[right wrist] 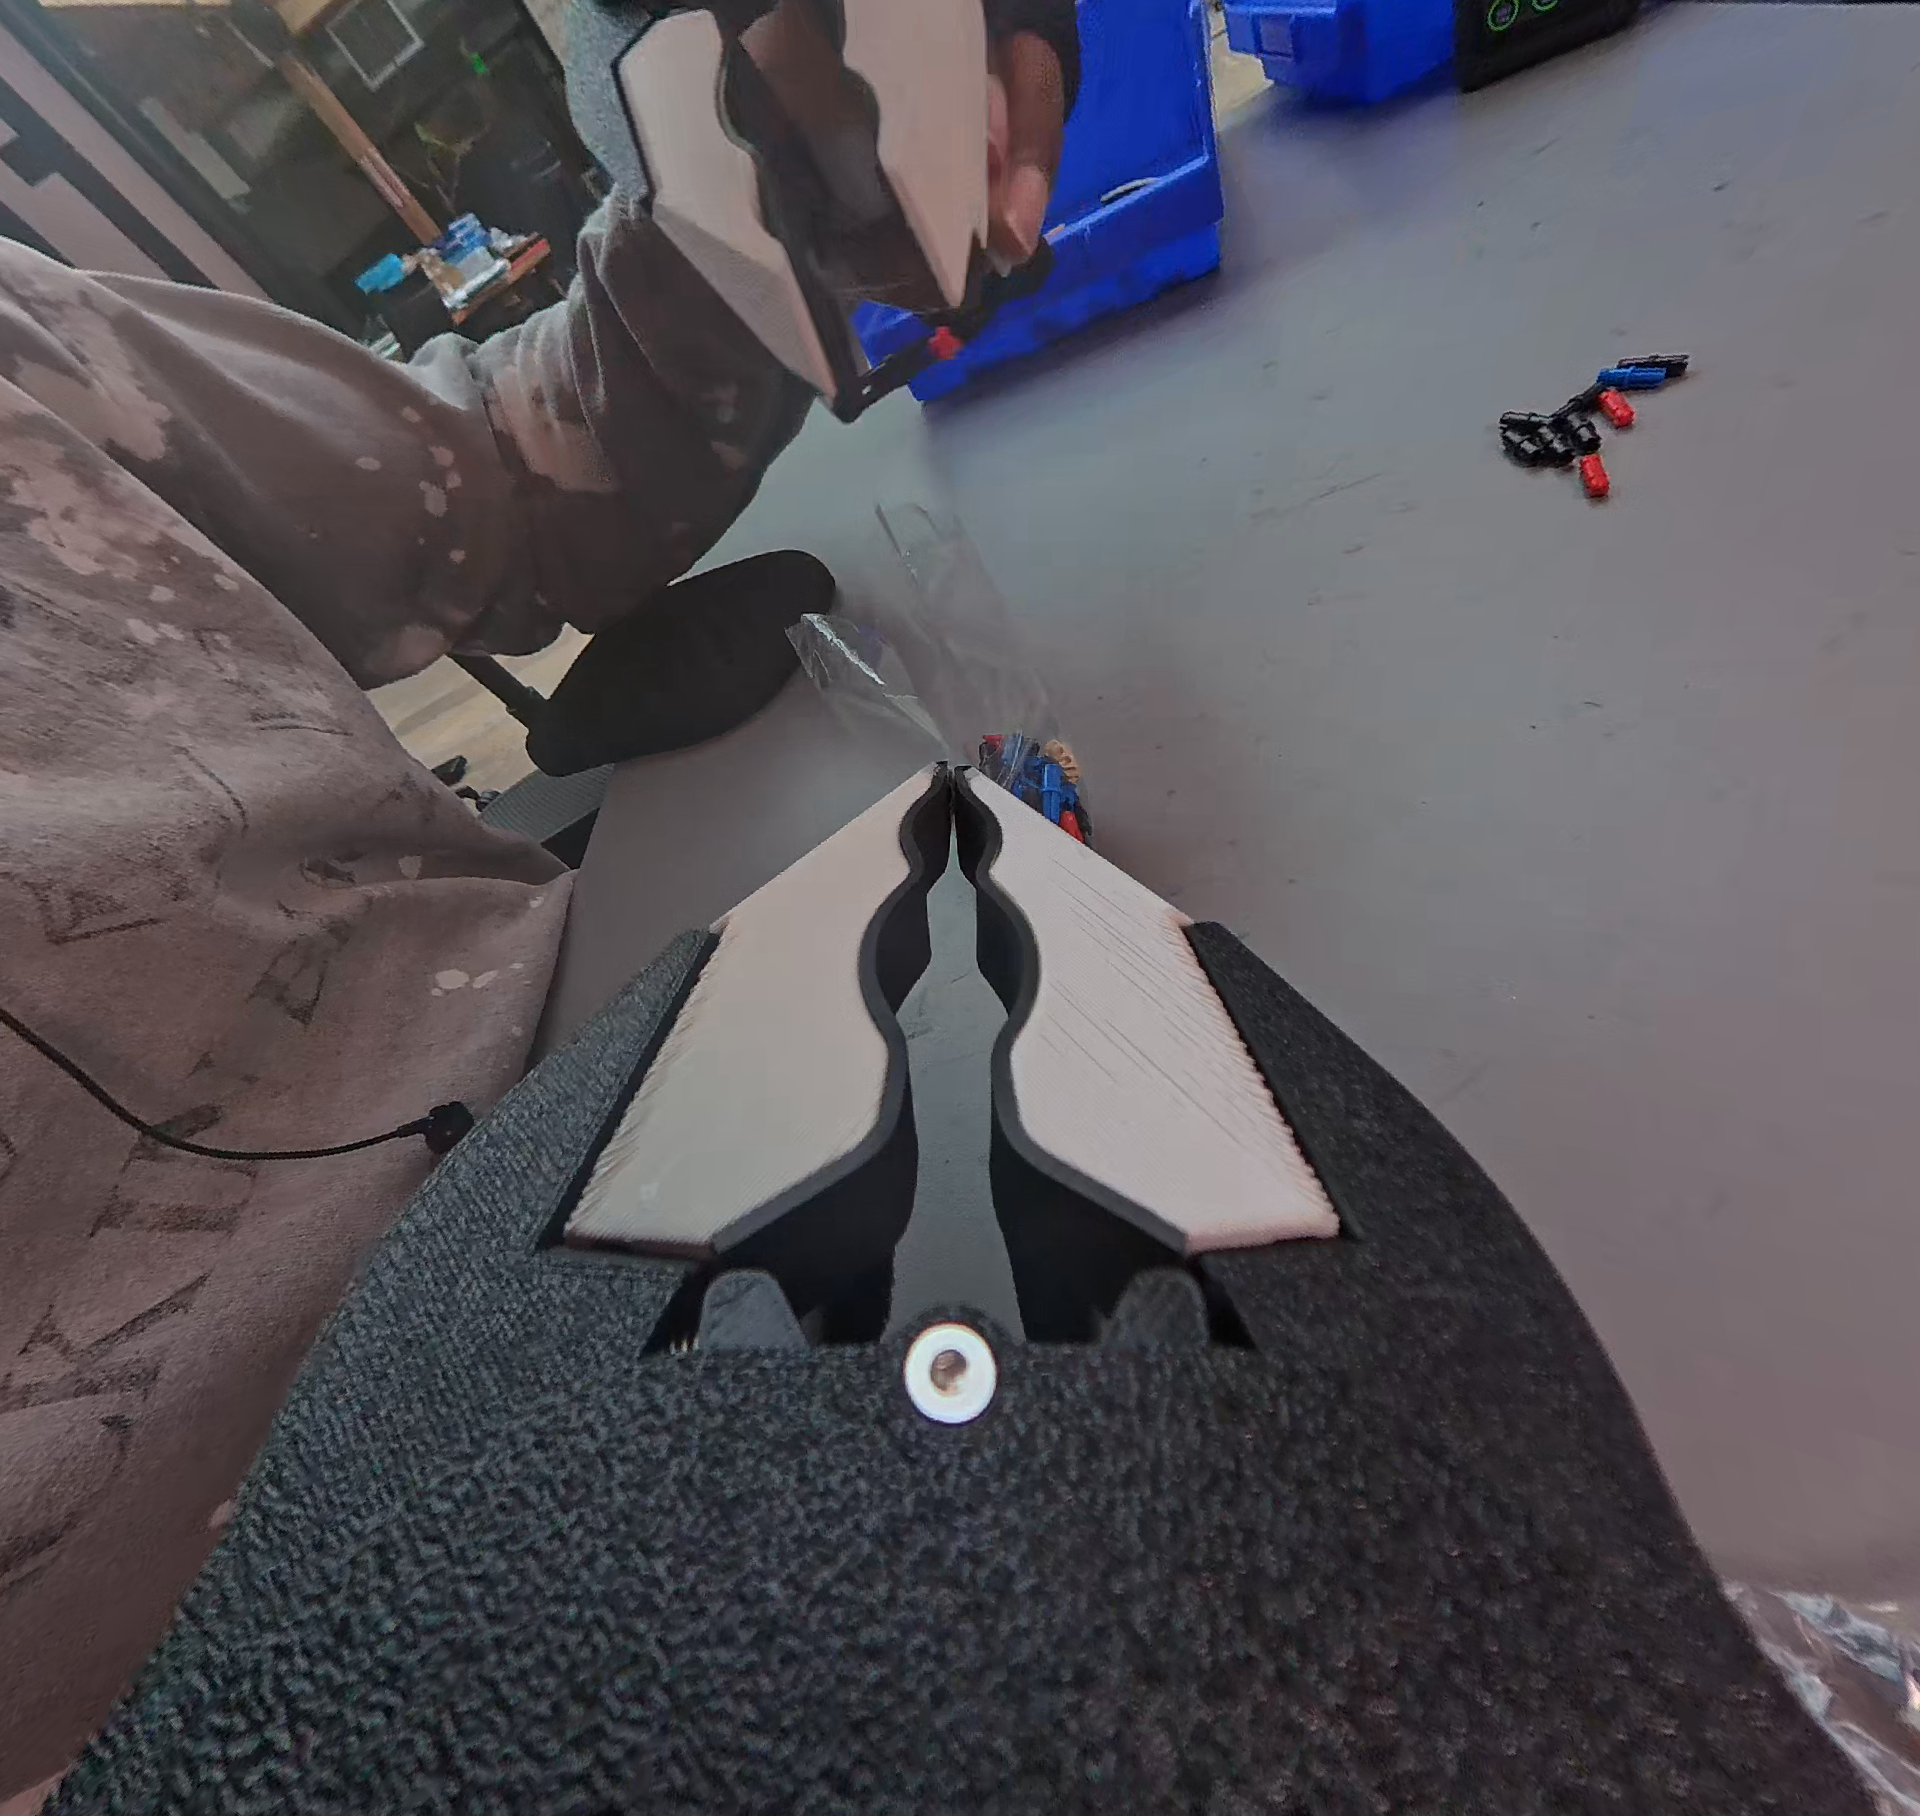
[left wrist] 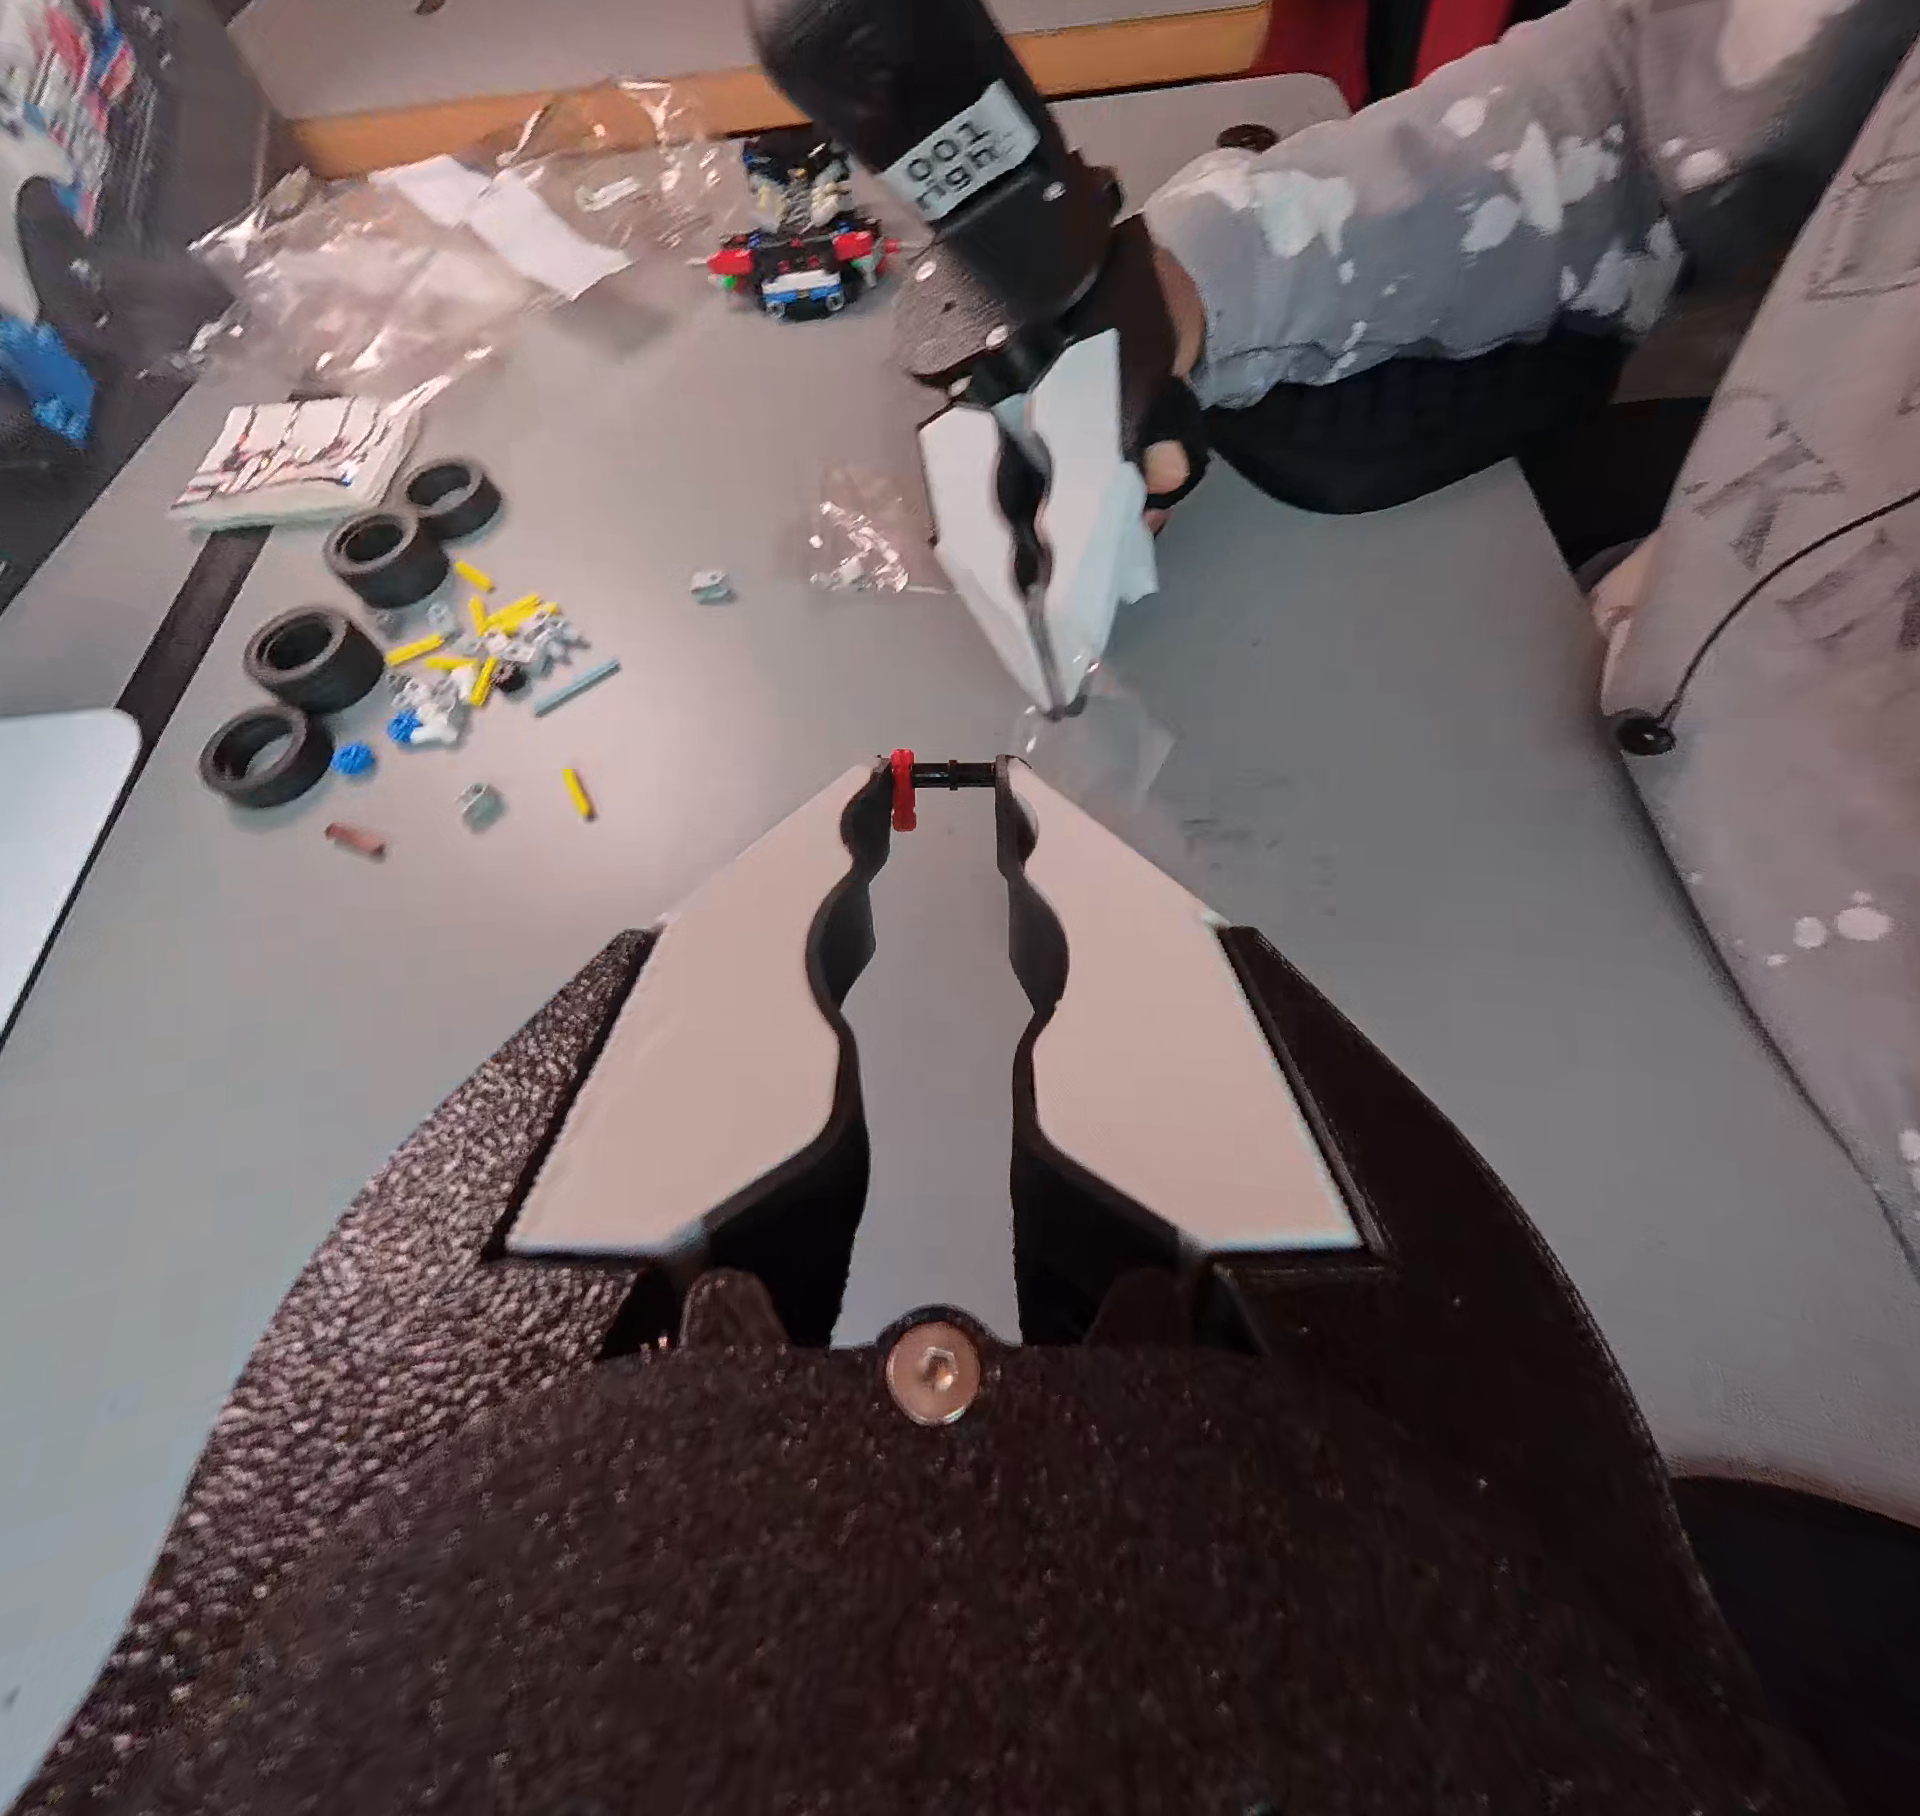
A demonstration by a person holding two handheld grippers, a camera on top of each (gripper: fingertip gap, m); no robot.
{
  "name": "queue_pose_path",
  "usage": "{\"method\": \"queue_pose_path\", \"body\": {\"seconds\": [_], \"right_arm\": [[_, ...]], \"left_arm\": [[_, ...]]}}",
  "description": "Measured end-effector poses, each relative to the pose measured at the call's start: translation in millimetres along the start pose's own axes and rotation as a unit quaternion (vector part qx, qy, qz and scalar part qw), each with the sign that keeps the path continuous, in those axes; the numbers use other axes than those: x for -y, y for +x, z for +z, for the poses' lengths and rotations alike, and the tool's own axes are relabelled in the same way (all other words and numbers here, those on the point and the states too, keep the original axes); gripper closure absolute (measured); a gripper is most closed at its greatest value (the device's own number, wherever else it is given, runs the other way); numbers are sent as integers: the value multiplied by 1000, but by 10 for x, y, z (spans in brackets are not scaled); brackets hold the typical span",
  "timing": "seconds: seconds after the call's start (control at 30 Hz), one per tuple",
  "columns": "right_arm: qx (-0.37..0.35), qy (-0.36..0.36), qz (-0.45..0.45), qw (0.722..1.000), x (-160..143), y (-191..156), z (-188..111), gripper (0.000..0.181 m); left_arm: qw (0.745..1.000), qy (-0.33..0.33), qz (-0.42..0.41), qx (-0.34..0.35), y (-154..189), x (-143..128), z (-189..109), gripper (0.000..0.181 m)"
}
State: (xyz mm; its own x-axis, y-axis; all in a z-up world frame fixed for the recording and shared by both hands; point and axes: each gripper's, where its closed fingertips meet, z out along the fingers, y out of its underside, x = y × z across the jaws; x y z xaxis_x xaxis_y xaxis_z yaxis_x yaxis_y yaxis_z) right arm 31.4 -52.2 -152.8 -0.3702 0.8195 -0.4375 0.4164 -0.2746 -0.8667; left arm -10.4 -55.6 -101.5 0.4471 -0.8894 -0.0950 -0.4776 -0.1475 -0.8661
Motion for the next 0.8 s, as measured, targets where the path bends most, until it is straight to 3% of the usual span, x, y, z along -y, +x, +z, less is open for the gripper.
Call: {"method": "queue_pose_path", "body": {"seconds": [0.1,0.3,0.47,0.53,0.63,0.73,0.8], "right_arm": [[-1,-1,-5,1000,-5,-8,2,181],[-3,-5,-13,1000,-13,-18,3,181],[-2,-6,-12,1000,-14,-20,4,181],[-1,-6,-12,1000,-16,-20,6,181],[-1,-7,-13,1000,-20,-25,11,181],[0,-8,-14,1000,-23,-32,14,181],[1,-9,-14,1000,-23,-34,12,181]], "left_arm": [[999,-15,25,-28,202,80,145,161],[998,-36,15,-40,260,-25,226,157],[999,-27,-14,25,-62,-117,37,156],[995,-26,-54,80,-389,-299,-82,156],[976,-66,-120,172,-932,-858,-231,154],[960,-97,-176,196,-1202,-1331,-267,150],[955,-112,-188,199,-1284,-1499,-261,151]]}}
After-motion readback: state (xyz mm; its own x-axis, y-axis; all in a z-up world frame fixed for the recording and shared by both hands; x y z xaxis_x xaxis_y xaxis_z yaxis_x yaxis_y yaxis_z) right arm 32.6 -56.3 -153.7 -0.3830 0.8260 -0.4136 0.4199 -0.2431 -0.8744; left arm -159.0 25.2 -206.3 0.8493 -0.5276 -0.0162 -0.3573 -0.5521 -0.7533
